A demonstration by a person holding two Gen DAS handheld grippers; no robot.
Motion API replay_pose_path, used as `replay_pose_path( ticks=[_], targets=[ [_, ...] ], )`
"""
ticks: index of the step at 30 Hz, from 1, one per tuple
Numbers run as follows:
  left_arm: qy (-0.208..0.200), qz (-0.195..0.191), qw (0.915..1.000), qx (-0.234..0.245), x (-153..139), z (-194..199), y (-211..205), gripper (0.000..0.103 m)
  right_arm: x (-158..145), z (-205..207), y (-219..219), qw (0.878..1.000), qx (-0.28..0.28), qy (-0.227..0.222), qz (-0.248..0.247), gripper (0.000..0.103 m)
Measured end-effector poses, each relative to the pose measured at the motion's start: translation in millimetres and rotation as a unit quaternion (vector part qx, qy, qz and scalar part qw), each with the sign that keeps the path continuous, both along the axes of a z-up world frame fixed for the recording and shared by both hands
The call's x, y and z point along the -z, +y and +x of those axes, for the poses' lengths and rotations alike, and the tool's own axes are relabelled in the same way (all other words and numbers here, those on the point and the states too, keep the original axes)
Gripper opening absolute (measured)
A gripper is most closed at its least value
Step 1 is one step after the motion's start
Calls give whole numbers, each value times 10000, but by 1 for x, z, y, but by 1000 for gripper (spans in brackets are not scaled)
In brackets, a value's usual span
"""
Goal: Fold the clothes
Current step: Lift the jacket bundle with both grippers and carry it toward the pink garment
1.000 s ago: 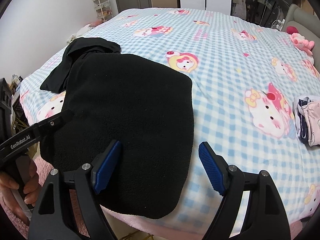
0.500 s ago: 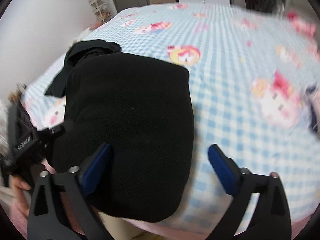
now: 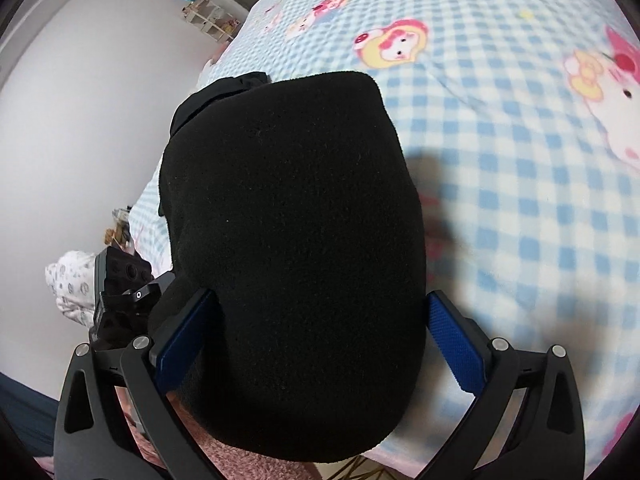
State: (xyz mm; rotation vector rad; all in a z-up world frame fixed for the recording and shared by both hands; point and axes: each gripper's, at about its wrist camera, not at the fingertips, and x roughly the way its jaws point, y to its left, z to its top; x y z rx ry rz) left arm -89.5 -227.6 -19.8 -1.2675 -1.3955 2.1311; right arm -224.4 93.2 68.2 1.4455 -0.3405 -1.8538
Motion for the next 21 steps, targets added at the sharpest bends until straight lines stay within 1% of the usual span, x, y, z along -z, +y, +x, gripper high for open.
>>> replay_pose_path(
  ticks=[2,4,6,7,8,9,11,12,14,16,18,20,21],
  targets=[
    [-24,-4,10000,-38,0,2,4,99,1,1,-3,10000,23,29,-25,103],
    [-7,-216,9997,74,-8,3,10,100,1,0,-4,10000,6,-4,9,103],
    [9,-443,9988,220,-15,4,17,103,1,1,-3,9999,-69,-42,68,103],
    [23,-478,9985,280,-15,2,20,103,1,1,-2,9999,-107,-60,98,103],
    [18,-390,9988,280,-11,-1,22,103,1,1,-1,9999,-102,-80,99,103],
    [4,-218,9994,265,-4,-5,25,103,4,2,-1,9999,-37,-113,50,103],
    [28,138,9997,218,7,-13,30,103,9,2,-1,9996,227,-159,-61,103],
    [59,205,9996,205,8,-17,34,103,12,1,-2,9992,352,-137,-112,103],
    [161,252,9992,278,5,-21,42,103,18,-3,-1,9982,491,-194,-269,103],
    [322,352,9977,483,-2,-22,48,103,22,-6,3,9972,536,-327,-408,103],
    [541,348,9952,744,-11,-19,53,103,19,-4,4,9975,375,-391,-445,103],
    [555,237,9947,836,-10,-19,56,103,17,0,5,9979,132,-406,-481,103],
    [482,237,9957,756,-6,-22,57,103,17,2,4,9981,29,-391,-481,103]
  ],
)
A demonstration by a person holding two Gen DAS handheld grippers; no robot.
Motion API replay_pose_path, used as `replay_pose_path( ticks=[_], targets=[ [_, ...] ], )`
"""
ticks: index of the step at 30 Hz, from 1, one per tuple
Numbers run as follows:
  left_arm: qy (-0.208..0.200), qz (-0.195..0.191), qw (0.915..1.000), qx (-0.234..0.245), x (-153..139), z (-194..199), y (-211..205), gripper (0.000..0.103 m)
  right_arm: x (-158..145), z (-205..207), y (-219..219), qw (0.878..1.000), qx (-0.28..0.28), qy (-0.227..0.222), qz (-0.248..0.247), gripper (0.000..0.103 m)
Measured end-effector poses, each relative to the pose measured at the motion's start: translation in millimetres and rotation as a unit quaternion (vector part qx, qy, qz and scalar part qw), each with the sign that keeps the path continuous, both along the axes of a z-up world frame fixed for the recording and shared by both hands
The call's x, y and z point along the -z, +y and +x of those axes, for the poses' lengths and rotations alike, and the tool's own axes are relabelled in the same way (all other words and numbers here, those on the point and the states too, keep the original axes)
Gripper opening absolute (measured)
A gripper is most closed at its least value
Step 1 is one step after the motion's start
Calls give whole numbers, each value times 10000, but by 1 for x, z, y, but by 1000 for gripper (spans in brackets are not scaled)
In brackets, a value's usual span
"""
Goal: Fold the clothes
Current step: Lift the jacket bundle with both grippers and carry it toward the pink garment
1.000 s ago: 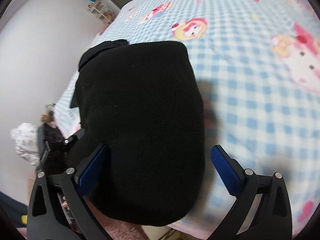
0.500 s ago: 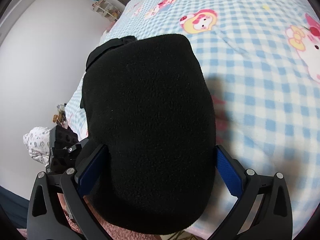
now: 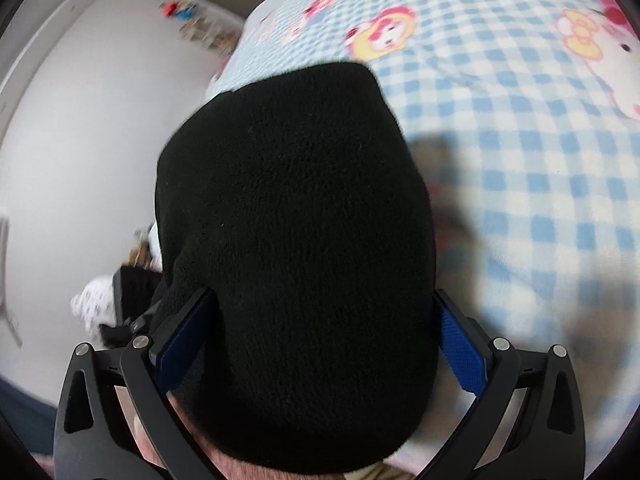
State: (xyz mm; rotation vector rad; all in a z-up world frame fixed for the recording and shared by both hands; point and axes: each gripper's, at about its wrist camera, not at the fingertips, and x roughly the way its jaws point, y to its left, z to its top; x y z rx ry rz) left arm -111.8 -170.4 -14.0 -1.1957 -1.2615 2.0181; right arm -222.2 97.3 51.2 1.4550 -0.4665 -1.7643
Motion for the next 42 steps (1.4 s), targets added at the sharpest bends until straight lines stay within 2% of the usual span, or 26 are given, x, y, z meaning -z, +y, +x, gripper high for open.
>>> replay_pose_path(
  ticks=[2,4,6,12,19,25,32,37,40,42],
  targets=[
    [-115,20,9998,-177,6,-9,2,103,6,0,-3,9998,199,-4,31,103],
    [-215,-77,9996,-193,1,-16,7,103,10,-4,-7,9985,547,21,10,103],
    [-173,-203,9995,-153,-9,-16,14,102,8,-6,-11,9979,653,-6,18,103],
    [187,-411,9989,-87,-41,0,40,101,-18,13,-8,9989,437,185,-3,102],
    [573,-276,9978,171,-90,-22,75,100,-67,24,29,9949,789,608,-158,102],
    [883,-319,9936,631,-121,-44,142,100,-106,34,87,9880,1221,933,-169,102],
    [585,-350,9897,1257,-112,-68,228,100,-92,48,157,9792,1898,712,-113,102],
    [644,-320,9842,1616,-124,-98,302,100,-96,45,209,9696,2324,760,-46,102],
    [818,-249,9796,1820,-142,-128,356,100,-116,31,246,9619,2556,968,12,102],
    [993,-133,9758,1944,-161,-151,397,99,-139,16,272,9559,2676,1205,142,102]
  ],
)
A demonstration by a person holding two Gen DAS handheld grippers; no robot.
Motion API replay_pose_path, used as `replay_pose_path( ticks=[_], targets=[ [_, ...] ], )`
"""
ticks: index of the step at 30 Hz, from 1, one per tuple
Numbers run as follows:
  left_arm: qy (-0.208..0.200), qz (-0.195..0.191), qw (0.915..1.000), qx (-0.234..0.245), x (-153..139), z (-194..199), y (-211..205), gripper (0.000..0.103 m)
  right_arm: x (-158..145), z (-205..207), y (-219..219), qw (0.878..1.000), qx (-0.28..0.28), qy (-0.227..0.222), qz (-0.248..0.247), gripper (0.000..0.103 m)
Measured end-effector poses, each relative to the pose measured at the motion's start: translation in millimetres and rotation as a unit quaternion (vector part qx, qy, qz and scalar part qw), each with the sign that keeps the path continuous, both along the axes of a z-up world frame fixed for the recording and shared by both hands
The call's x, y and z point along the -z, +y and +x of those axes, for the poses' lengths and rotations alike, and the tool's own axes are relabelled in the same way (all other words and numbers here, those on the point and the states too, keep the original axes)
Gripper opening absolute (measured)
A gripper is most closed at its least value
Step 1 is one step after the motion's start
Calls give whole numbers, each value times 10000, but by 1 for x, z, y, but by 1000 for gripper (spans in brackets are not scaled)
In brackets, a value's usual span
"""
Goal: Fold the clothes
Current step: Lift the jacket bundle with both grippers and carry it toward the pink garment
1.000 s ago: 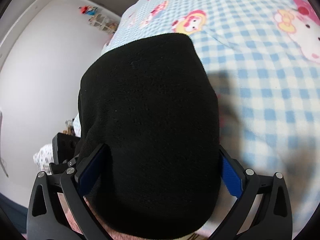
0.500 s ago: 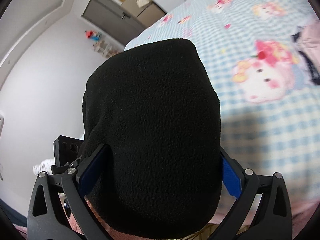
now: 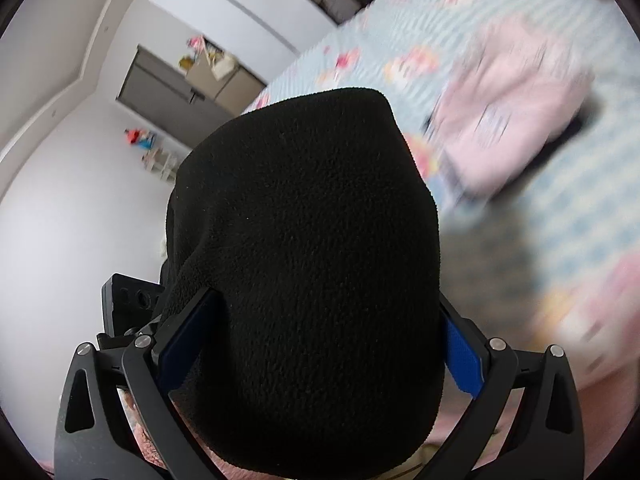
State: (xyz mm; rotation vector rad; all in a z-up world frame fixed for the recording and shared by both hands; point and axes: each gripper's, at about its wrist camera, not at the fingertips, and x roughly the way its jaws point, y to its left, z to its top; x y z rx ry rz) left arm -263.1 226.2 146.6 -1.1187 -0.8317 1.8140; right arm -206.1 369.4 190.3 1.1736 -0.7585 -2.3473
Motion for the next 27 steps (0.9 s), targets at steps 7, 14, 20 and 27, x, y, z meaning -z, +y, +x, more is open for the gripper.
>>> replay_pose_path(
  ticks=[7,14,20,27],
  targets=[
    [170,318,9993,-52,-28,-94,141,94,-104,-84,142,9875,795,654,1196,103],
    [-1180,276,9926,15,85,-144,215,103,-12,-141,245,9808,1236,-184,1498,103],
    [-936,114,9950,343,60,-140,250,103,-48,-115,239,9720,1697,186,1615,93],
    [-1074,53,9937,319,50,-141,250,103,-50,-87,206,9621,1051,475,2471,94]
  ],
)
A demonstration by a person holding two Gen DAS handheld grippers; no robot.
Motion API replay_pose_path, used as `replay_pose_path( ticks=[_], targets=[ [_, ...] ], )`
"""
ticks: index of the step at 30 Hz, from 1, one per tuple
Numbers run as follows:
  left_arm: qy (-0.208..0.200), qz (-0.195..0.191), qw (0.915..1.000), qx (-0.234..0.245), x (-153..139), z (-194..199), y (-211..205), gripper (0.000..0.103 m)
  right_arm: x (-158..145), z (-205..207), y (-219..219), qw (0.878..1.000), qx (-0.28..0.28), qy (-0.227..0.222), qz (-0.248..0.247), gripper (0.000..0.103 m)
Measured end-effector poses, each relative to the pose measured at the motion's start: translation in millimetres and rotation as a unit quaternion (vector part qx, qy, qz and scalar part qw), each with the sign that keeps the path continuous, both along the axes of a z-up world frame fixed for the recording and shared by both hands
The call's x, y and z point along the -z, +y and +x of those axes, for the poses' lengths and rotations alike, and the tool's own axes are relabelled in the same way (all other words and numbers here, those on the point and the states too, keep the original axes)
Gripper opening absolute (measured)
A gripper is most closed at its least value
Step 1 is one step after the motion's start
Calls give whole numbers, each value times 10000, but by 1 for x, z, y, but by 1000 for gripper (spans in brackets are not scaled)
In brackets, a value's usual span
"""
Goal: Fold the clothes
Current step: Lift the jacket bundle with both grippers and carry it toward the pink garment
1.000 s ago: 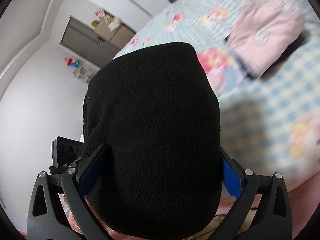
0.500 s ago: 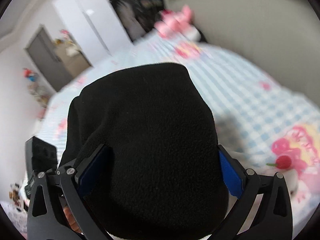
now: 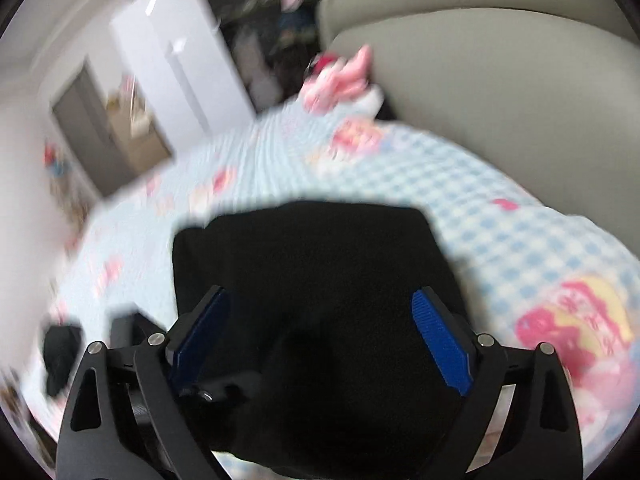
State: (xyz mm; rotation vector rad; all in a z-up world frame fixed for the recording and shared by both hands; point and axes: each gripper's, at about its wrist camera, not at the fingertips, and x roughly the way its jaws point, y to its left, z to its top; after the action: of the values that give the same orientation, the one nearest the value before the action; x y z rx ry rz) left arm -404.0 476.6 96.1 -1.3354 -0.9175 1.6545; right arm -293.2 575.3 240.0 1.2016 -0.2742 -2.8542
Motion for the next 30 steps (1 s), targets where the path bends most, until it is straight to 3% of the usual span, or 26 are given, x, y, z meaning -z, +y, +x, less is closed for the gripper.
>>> replay_pose_path(
  ticks=[2,3,6,9,12,14,15,18,21,30],
  targets=[
    [99,-201,9997,38,-11,0,-9,103,19,-4,-8,9972,-105,1,735,97],
    [272,-304,9992,32,-19,2,-14,103,22,0,-12,9962,-126,75,854,97],
    [1239,-648,9900,-162,-59,14,-32,103,22,5,-4,9979,3,132,634,97],
    [2305,-1074,9649,-664,-103,29,-38,100,28,8,13,9994,116,107,305,97],
    [3013,-1348,9420,-601,-133,36,-13,93,28,4,33,9998,157,102,-10,97],
    [3146,-1838,9305,-363,-143,22,20,68,34,-1,41,9997,209,113,-106,97],
    [3101,-1994,9291,-279,-144,11,30,66,36,-2,44,9996,228,127,-140,97],
    [2554,-1885,9480,-225,-118,-22,20,64,44,-9,50,9993,320,148,-115,97],
    [2038,-1753,9630,-191,-94,-49,10,71,54,-8,53,9990,431,144,-28,97],
    [1954,-1677,9655,-379,-85,-59,2,72,73,1,42,9964,655,518,115,97]
  ],
)
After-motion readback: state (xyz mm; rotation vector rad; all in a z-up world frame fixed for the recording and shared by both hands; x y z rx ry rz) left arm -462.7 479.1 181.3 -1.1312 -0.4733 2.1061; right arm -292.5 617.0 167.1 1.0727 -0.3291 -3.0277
